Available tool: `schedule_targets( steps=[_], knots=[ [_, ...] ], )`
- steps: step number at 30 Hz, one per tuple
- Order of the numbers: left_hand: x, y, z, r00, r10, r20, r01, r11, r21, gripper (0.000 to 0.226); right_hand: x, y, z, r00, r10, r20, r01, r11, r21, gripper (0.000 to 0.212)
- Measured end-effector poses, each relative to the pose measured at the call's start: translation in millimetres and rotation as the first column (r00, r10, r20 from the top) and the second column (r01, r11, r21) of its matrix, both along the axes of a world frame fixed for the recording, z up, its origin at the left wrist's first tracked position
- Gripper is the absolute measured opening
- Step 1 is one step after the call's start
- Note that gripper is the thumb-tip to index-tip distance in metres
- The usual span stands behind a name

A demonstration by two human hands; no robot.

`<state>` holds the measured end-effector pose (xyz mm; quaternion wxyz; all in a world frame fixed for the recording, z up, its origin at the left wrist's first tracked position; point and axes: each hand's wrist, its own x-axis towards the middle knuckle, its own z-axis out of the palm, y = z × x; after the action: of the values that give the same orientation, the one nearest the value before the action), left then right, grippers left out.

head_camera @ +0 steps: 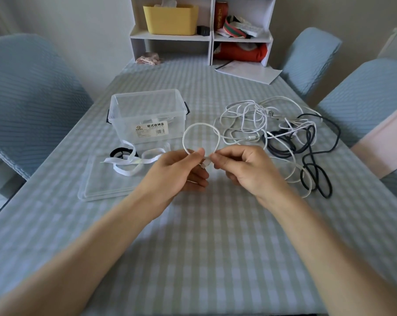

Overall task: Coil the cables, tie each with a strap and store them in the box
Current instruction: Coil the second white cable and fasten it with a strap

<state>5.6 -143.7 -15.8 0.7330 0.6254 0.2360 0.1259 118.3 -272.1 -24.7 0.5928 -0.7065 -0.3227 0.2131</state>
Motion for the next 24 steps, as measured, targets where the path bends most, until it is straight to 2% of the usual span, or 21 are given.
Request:
schedule_targets(
  steps=[5, 9, 13, 18, 22, 24],
  knots=[
    [-2.9, 3.6, -0.3, 1.0, -0.009, 0.015, 0.009, 1.0, 0.018, 0.013, -4.0, 0.5, 0.0, 0.997, 0.072, 0.038, -0.07, 0.996, -0.054, 0.005],
    [-1.5, 5.2, -0.7, 0.994, 0.1, 0.036, -0.102, 0.993, 0.053, 0.008, 1.4, -3.1, -1.1, 0.988, 0.043, 0.15, -0.023, 0.991, -0.129, 0.002],
    [-2.4, 14.4, 2.4, 0.976, 0.214, 0.043, -0.217, 0.97, 0.108, 0.01, 8.5, -11.8, 0.2, 0.973, 0.095, 0.211, -0.039, 0.966, -0.254, 0.002],
    [-5.9, 20.9, 6.4, 0.977, 0.209, 0.044, -0.212, 0.975, 0.074, 0.01, 12.1, -16.0, 5.2, 0.889, 0.068, 0.453, 0.1, 0.937, -0.336, 0.009],
    [-5.6, 16.7, 7.8, 0.971, 0.22, 0.09, -0.221, 0.975, 0.002, 0.009, 4.5, -13.7, 6.0, 0.91, 0.198, 0.364, -0.012, 0.891, -0.454, 0.01],
    [-5.6, 14.7, 7.5, 0.967, 0.231, 0.105, -0.231, 0.973, -0.008, 0.009, 2.8, -13.2, 4.2, 0.902, 0.238, 0.359, -0.016, 0.852, -0.524, 0.008]
  ],
)
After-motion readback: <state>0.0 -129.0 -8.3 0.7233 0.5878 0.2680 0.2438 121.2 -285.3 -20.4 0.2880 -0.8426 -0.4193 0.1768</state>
